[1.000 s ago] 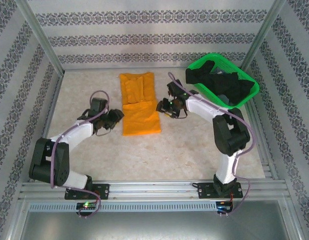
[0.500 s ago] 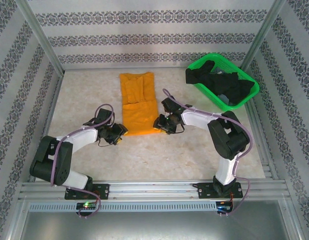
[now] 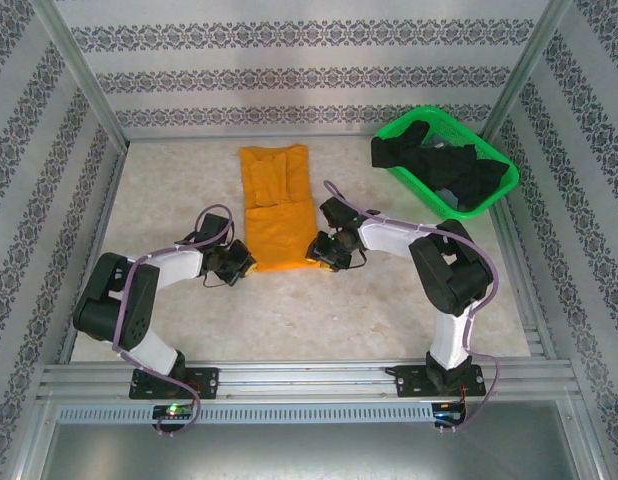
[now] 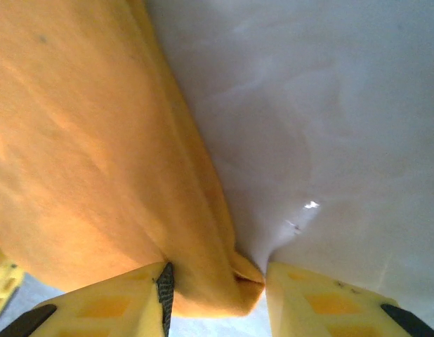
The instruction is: Fold and stack the t-shirts
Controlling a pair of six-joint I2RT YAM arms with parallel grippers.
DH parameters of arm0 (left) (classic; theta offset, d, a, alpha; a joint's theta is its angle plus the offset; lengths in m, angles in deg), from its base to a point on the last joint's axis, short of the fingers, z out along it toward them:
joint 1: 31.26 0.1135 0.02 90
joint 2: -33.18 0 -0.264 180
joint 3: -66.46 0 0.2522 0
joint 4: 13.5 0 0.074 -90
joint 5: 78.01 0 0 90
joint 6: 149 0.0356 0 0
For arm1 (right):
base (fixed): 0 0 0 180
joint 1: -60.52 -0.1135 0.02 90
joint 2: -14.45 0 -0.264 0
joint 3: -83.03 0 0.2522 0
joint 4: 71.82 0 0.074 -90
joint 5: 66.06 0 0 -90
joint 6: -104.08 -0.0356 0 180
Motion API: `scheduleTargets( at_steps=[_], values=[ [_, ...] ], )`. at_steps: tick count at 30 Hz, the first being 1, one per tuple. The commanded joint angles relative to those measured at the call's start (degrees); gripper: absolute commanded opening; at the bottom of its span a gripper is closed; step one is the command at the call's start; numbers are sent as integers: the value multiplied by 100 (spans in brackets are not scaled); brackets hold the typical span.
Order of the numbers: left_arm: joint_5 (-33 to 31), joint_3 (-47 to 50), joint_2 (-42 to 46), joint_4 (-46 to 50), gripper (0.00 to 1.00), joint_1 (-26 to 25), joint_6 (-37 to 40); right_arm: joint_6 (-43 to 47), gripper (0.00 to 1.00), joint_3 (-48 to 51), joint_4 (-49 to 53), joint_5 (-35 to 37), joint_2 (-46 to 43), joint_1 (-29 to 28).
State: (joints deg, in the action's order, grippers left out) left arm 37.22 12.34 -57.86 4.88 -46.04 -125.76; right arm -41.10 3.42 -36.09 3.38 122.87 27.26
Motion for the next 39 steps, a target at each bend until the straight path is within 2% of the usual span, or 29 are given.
scheduleTargets(
  at_steps=[1,5,8,14,17,23,28,33,39],
  values=[
    [-125,-78,78,-356,0,-62,10,114,42,7,492,297,-198,-84],
    [-151,107,291,-278,0,-68,4,60,43,52,333,215,-133,-92],
    [-130,223,390,-264,0,-66,-12,12,38,-88,175,153,47,-85],
    [-89,351,556,-247,0,-62,-36,-140,18,-361,-59,111,206,-50],
    [-15,363,679,-101,0,-61,68,-109,1,-379,-62,240,76,-47],
    [-82,502,1270,730,0,-109,520,-16,0,233,17,458,-502,-83],
    [-276,1140,2279,1143,0,-421,685,-19,0,1067,-34,469,-1055,-378],
    [-483,1734,3690,1806,0,-1079,567,-368,0,1923,-37,544,-1791,-1063],
    [-772,2201,5570,2953,0,-2094,-73,-1071,0,2534,304,666,-2809,-2135]
  ],
)
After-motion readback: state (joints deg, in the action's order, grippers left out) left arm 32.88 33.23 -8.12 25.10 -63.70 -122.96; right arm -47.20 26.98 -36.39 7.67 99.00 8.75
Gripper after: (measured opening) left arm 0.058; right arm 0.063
